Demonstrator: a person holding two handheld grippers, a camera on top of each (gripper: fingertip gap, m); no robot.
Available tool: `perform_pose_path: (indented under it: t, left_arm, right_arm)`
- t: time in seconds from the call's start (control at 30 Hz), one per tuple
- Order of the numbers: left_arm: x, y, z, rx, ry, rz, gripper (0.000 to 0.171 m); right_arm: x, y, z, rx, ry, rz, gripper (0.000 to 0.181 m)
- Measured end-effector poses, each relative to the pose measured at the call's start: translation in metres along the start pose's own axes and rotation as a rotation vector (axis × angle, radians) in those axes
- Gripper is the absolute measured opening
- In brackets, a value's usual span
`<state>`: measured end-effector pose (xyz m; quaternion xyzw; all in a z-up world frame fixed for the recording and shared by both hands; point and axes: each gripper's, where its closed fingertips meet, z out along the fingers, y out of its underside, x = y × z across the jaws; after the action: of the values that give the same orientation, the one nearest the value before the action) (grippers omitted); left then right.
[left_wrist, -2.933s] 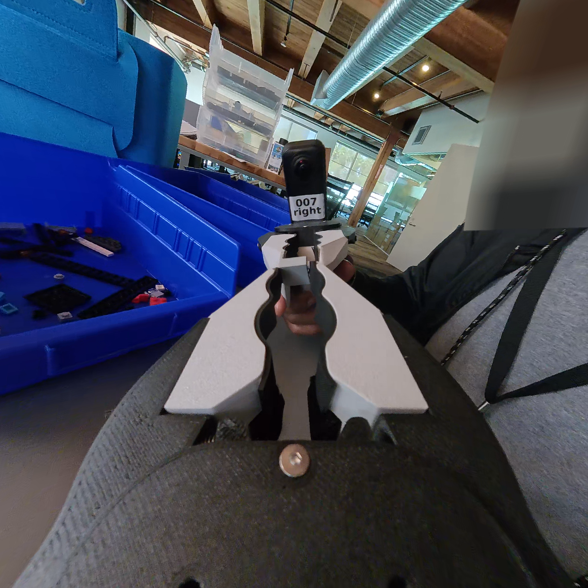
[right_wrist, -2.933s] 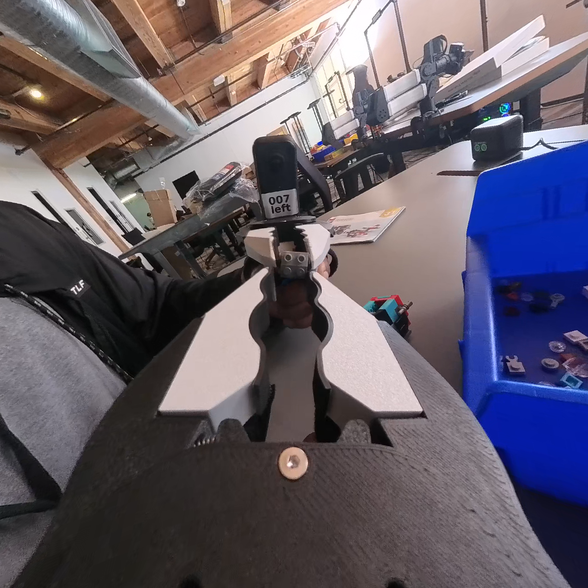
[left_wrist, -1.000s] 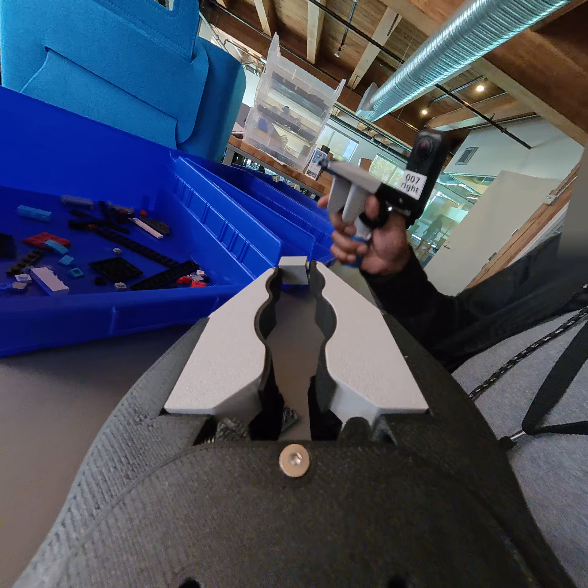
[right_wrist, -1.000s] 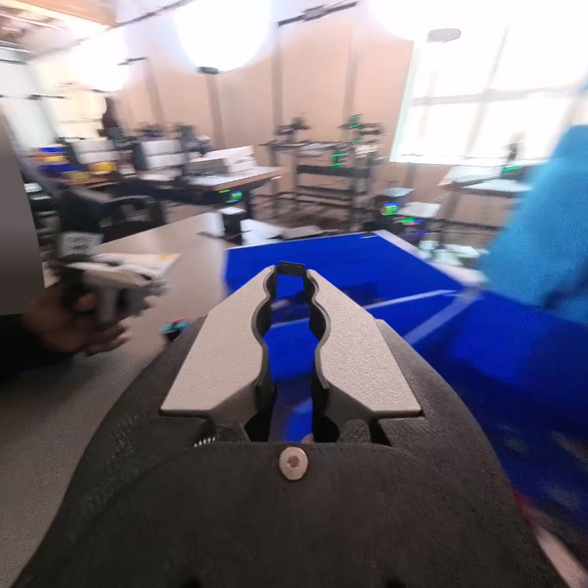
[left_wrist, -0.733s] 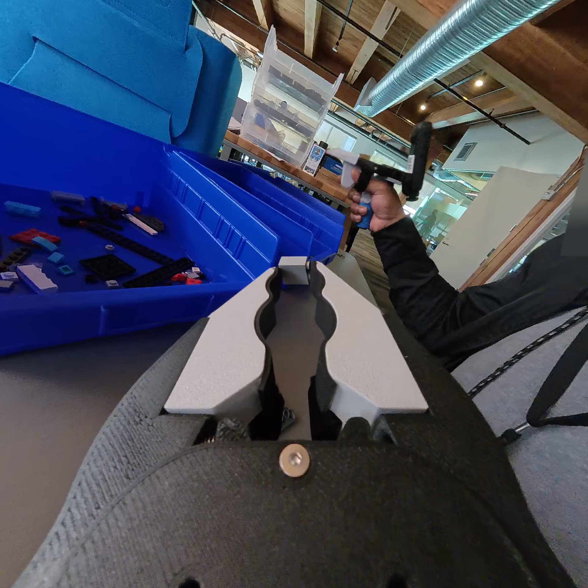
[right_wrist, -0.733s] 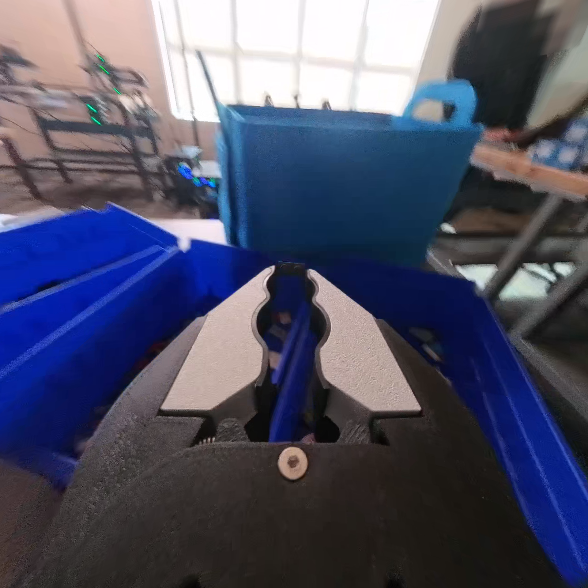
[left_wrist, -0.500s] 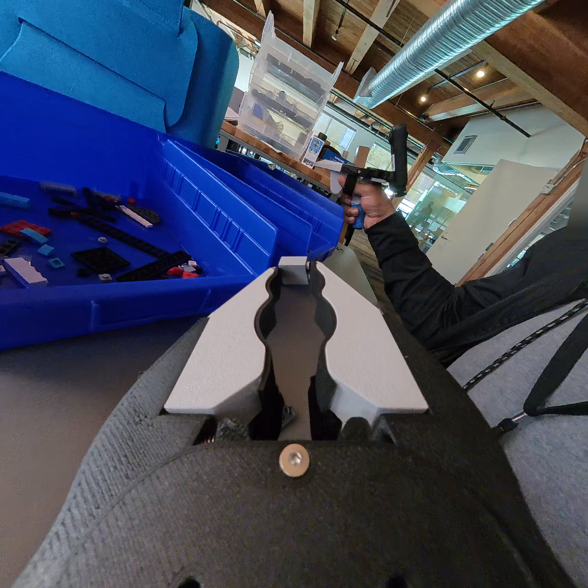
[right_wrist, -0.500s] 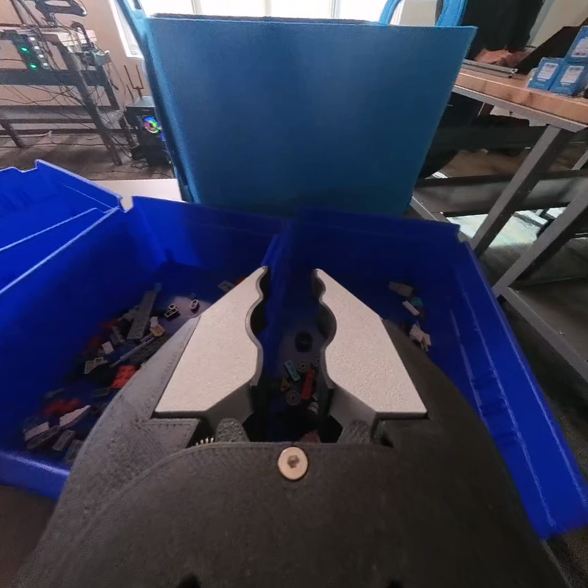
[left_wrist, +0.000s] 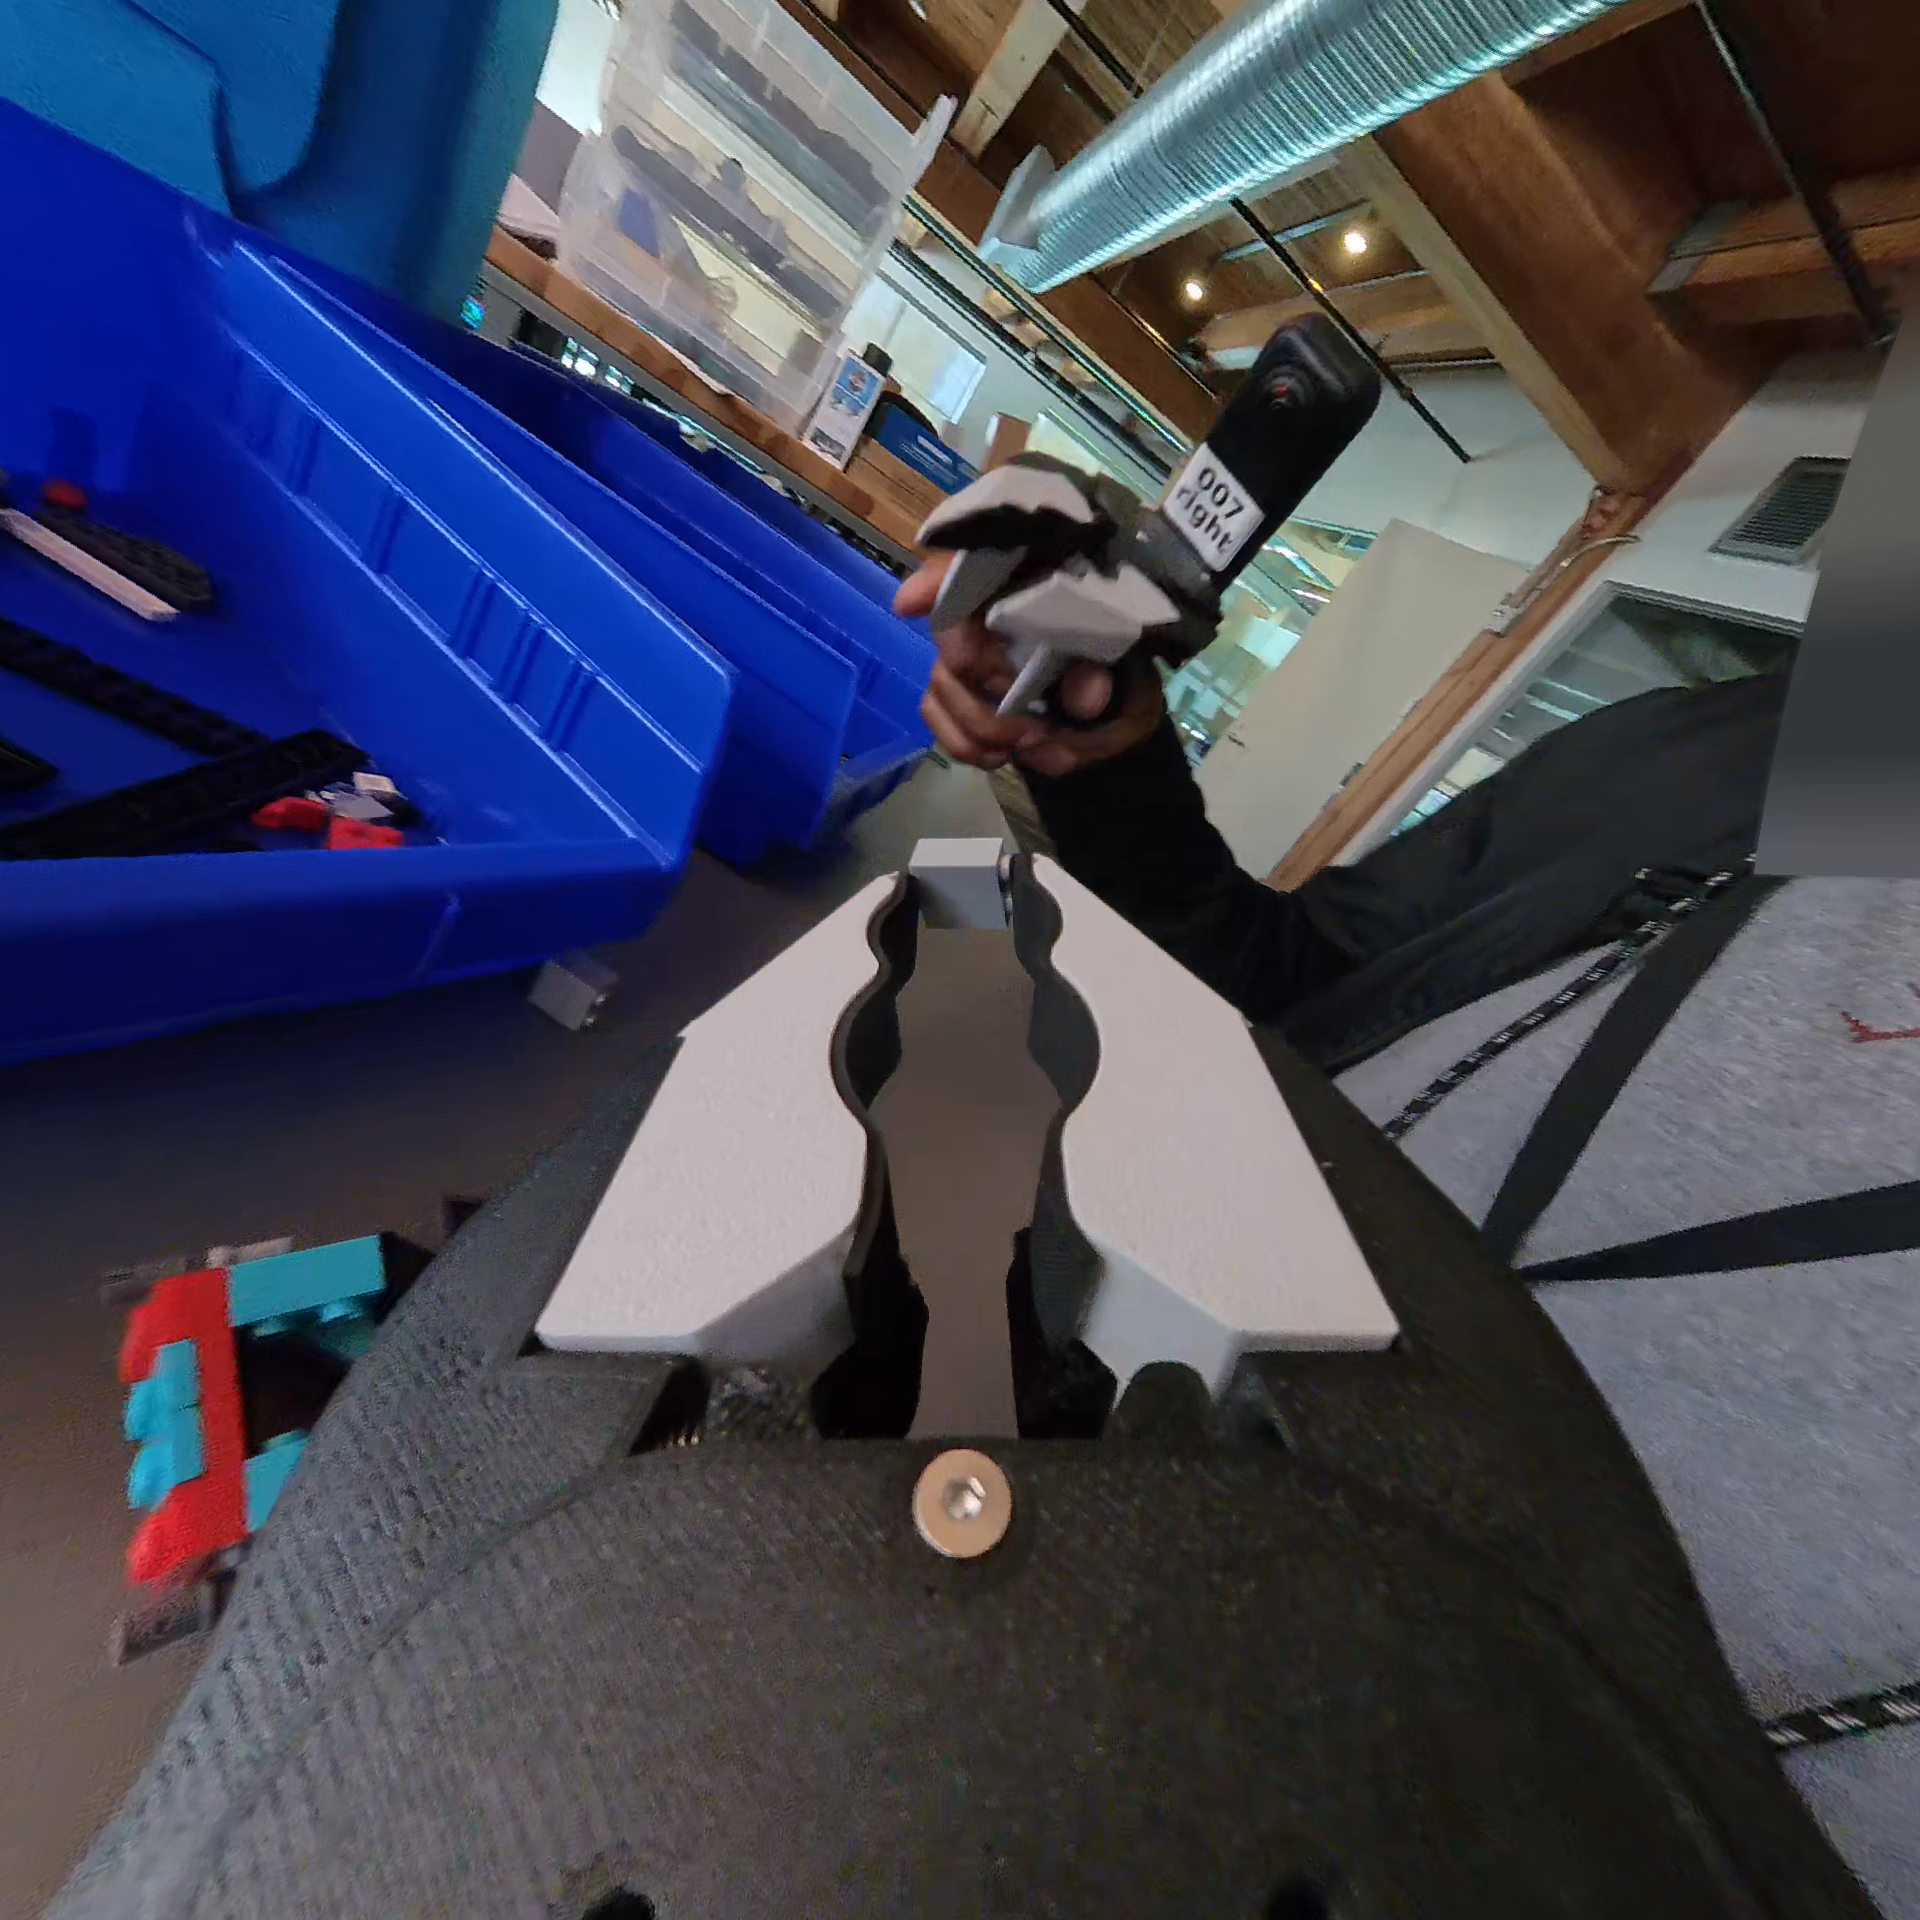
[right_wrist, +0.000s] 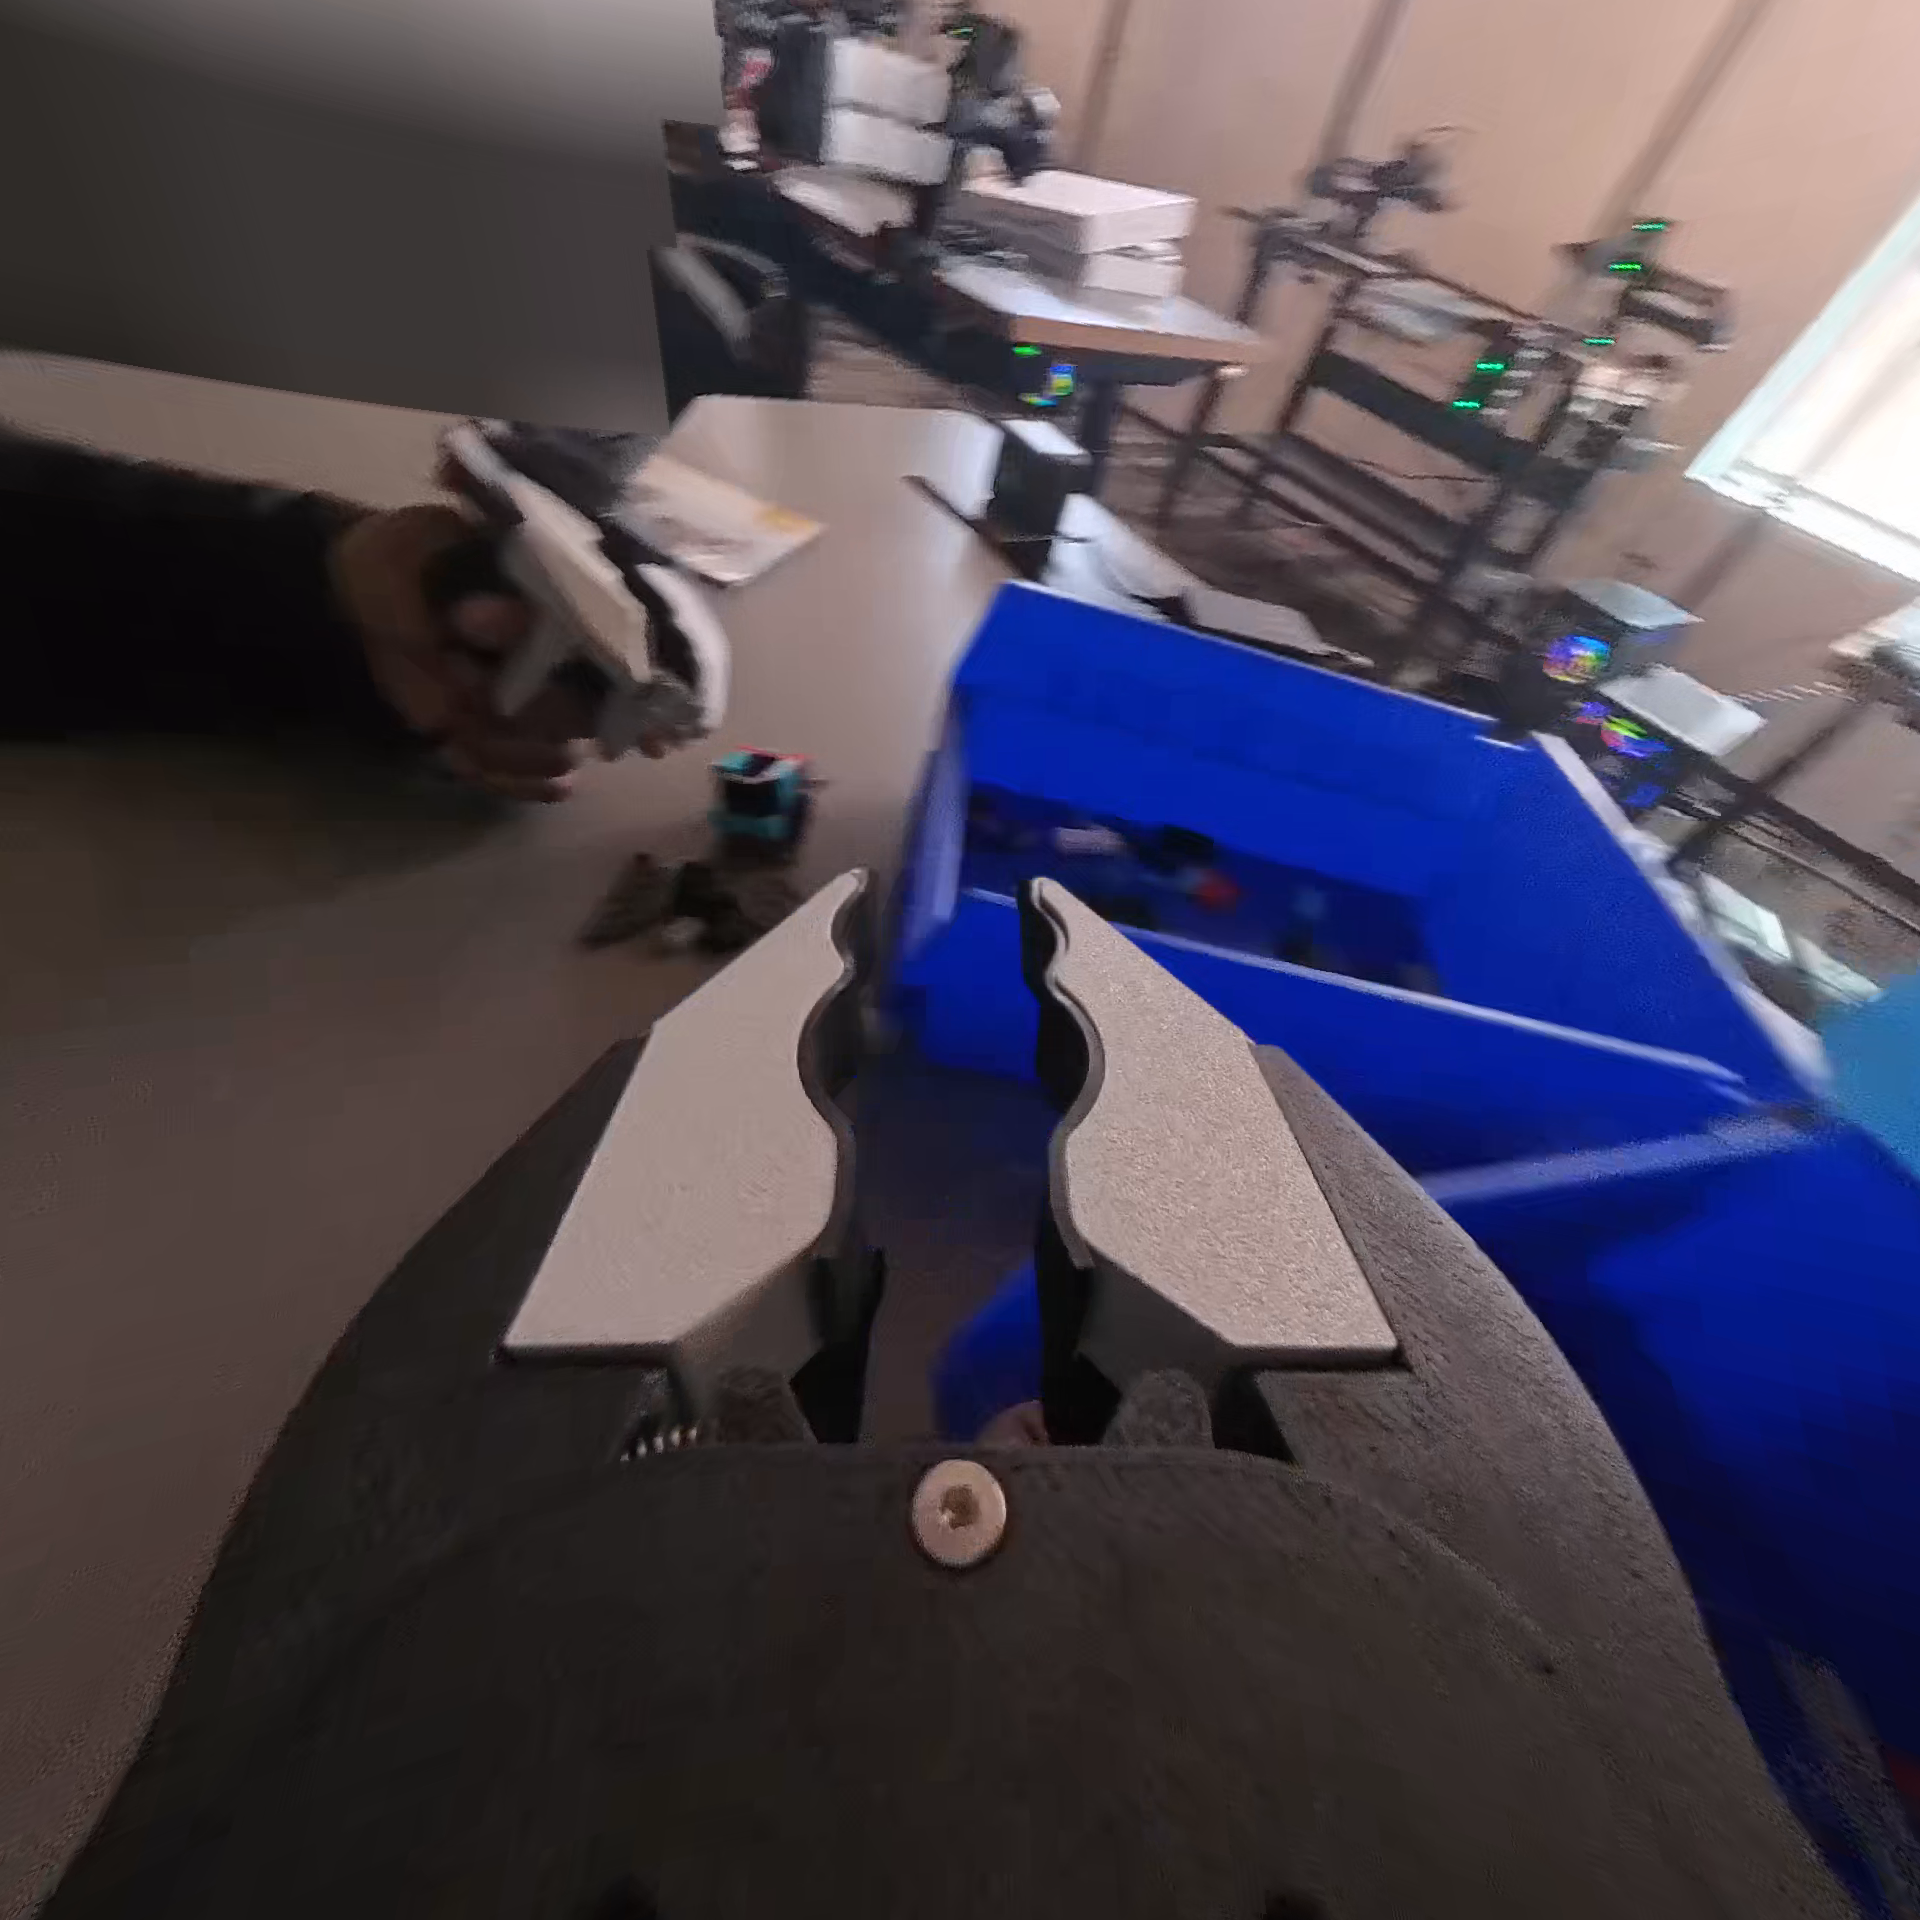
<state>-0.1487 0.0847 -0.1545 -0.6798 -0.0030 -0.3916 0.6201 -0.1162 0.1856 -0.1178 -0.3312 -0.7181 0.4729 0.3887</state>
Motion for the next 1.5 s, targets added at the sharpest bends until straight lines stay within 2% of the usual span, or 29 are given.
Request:
perform_pose_path:
  t: [0.13,0.23,0.37,0.47,0.67,0.87,1.0,1.07,1.17,1.27,1.33,1.4,1.5]
  left_arm:
    - [0.011,0.006,0.005,-0.03,0.068,-0.044,0.019]
    - [0.017,0.008,0.007,-0.036,0.111,-0.088,0.019]
    - [0.023,0.015,0.011,-0.069,0.142,-0.116,0.019]
    - [0.025,0.018,0.014,-0.082,0.155,-0.124,0.019]
    - [0.031,0.021,0.017,-0.089,0.197,-0.161,0.019]
    - [0.029,0.016,0.017,-0.047,0.199,-0.192,0.019]
    - [0.019,0.01,0.01,-0.02,0.154,-0.184,0.014]
    - [0.015,0.008,0.008,-0.016,0.132,-0.173,0.014]
    - [0.014,0.009,0.008,-0.017,0.122,-0.17,0.014]
    - [0.014,0.013,0.01,-0.035,0.115,-0.163,0.014]
    - [0.012,0.015,0.012,-0.047,0.108,-0.162,0.014]
    - [0.011,0.016,0.013,-0.051,0.103,-0.16,0.014]
    - [0.01,0.015,0.012,-0.046,0.098,-0.159,0.014]
  right_arm:
    - [-0.06,0.002,0.044,0.027,-0.17,-0.089,0.031]
    - [-0.08,-0.003,0.058,0.073,-0.177,-0.211,0.032]
    - [-0.09,-0.01,0.064,0.132,-0.16,-0.292,0.033]
    - [-0.101,-0.013,0.062,0.17,-0.205,-0.313,0.031]
    - [-0.107,-0.009,0.063,0.162,-0.243,-0.294,0.02]
    - [-0.1,-0.01,0.061,0.137,-0.225,-0.274,0.018]
    - [-0.052,-0.02,0.039,0.135,-0.066,-0.237,0.017]
    - [-0.001,-0.022,0.013,0.098,0.112,-0.233,0.018]
    - [0.092,-0.013,-0.055,-0.005,0.451,-0.16,0.018]
    - [0.169,0.022,-0.144,-0.131,0.787,0.032,0.018]
    - [0.198,0.057,-0.192,-0.209,0.924,0.186,0.017]
    - [0.211,0.092,-0.221,-0.281,0.984,0.312,0.018]
    - [0.22,0.129,-0.241,-0.35,1.036,0.403,0.022]
